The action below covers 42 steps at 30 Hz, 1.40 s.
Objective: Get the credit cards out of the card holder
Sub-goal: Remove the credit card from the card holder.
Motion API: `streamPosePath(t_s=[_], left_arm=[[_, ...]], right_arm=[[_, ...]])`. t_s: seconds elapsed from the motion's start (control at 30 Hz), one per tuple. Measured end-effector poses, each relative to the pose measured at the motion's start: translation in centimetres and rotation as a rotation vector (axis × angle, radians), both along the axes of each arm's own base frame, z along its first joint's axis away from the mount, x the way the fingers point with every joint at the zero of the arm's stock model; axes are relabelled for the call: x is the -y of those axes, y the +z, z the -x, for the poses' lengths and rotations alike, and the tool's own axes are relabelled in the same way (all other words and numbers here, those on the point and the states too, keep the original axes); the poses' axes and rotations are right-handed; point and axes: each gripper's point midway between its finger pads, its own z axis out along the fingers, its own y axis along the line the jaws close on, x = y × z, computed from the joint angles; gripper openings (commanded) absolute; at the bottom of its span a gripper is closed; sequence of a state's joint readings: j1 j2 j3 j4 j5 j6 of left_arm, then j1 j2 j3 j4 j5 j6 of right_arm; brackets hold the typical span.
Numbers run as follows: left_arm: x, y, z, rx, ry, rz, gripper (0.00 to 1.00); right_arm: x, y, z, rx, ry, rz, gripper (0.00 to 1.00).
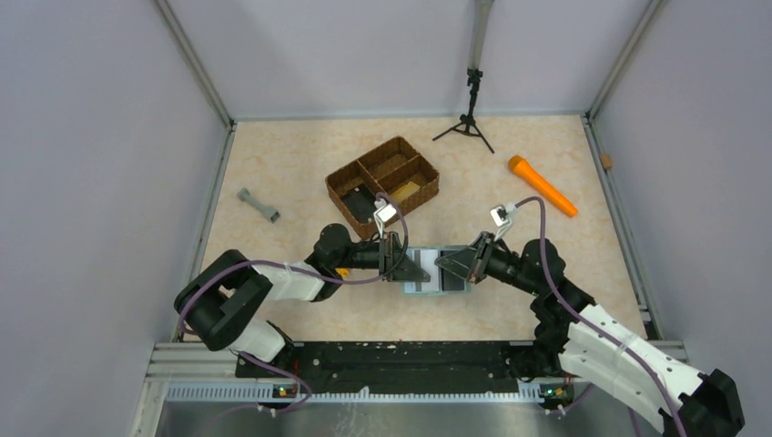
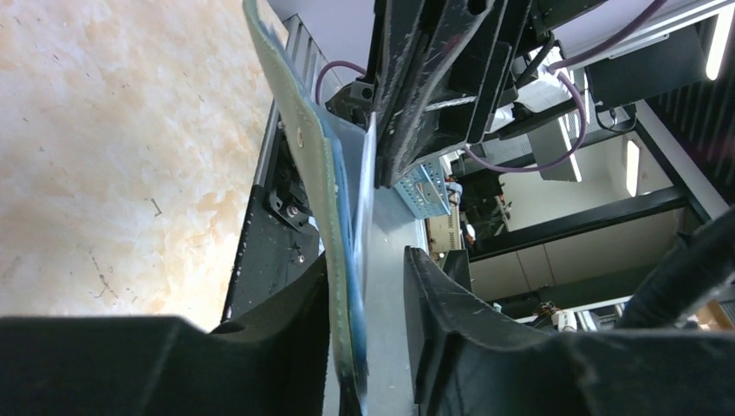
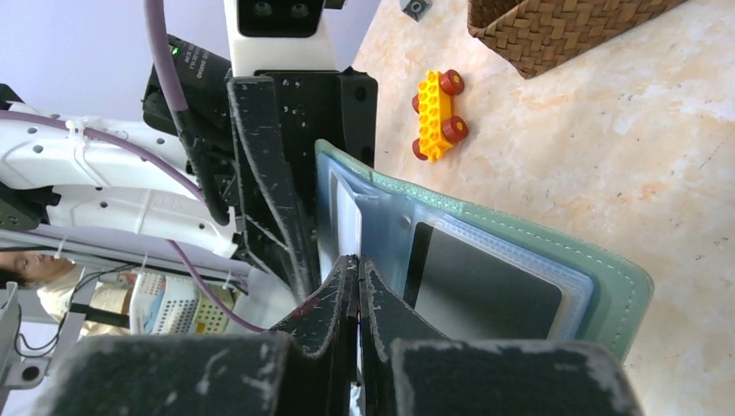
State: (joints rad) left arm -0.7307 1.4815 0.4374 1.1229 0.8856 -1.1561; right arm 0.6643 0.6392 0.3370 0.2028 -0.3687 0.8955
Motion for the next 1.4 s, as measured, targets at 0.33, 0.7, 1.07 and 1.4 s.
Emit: streamPosePath(t_s=[0.33,0.7,1.07,1.4], left_arm=[[-0.1,1.1,0.2,0.026,-0.001,0.047,0.32],[-0.2,0.9,0.1,0.013,0.014,0.047,0.02],[-0.3,1.4,0.3,0.026,0.028,0.064,0.05],[-0.4,2.3,0.4,0.047,0.024,0.104,0.05]], right_arm=[[0.7,0.0,0.2,-0.021,-0.034,-0.02,0.0],[1.0,0.0,0.1,-0.031,-0.039,-0.008,0.0],[2.2,-0.4,-0.1,-0.046,-0.074,0.021,0.0],[2.1,0.1,0.6,-0.032,-0.029,-0.001,0.26]])
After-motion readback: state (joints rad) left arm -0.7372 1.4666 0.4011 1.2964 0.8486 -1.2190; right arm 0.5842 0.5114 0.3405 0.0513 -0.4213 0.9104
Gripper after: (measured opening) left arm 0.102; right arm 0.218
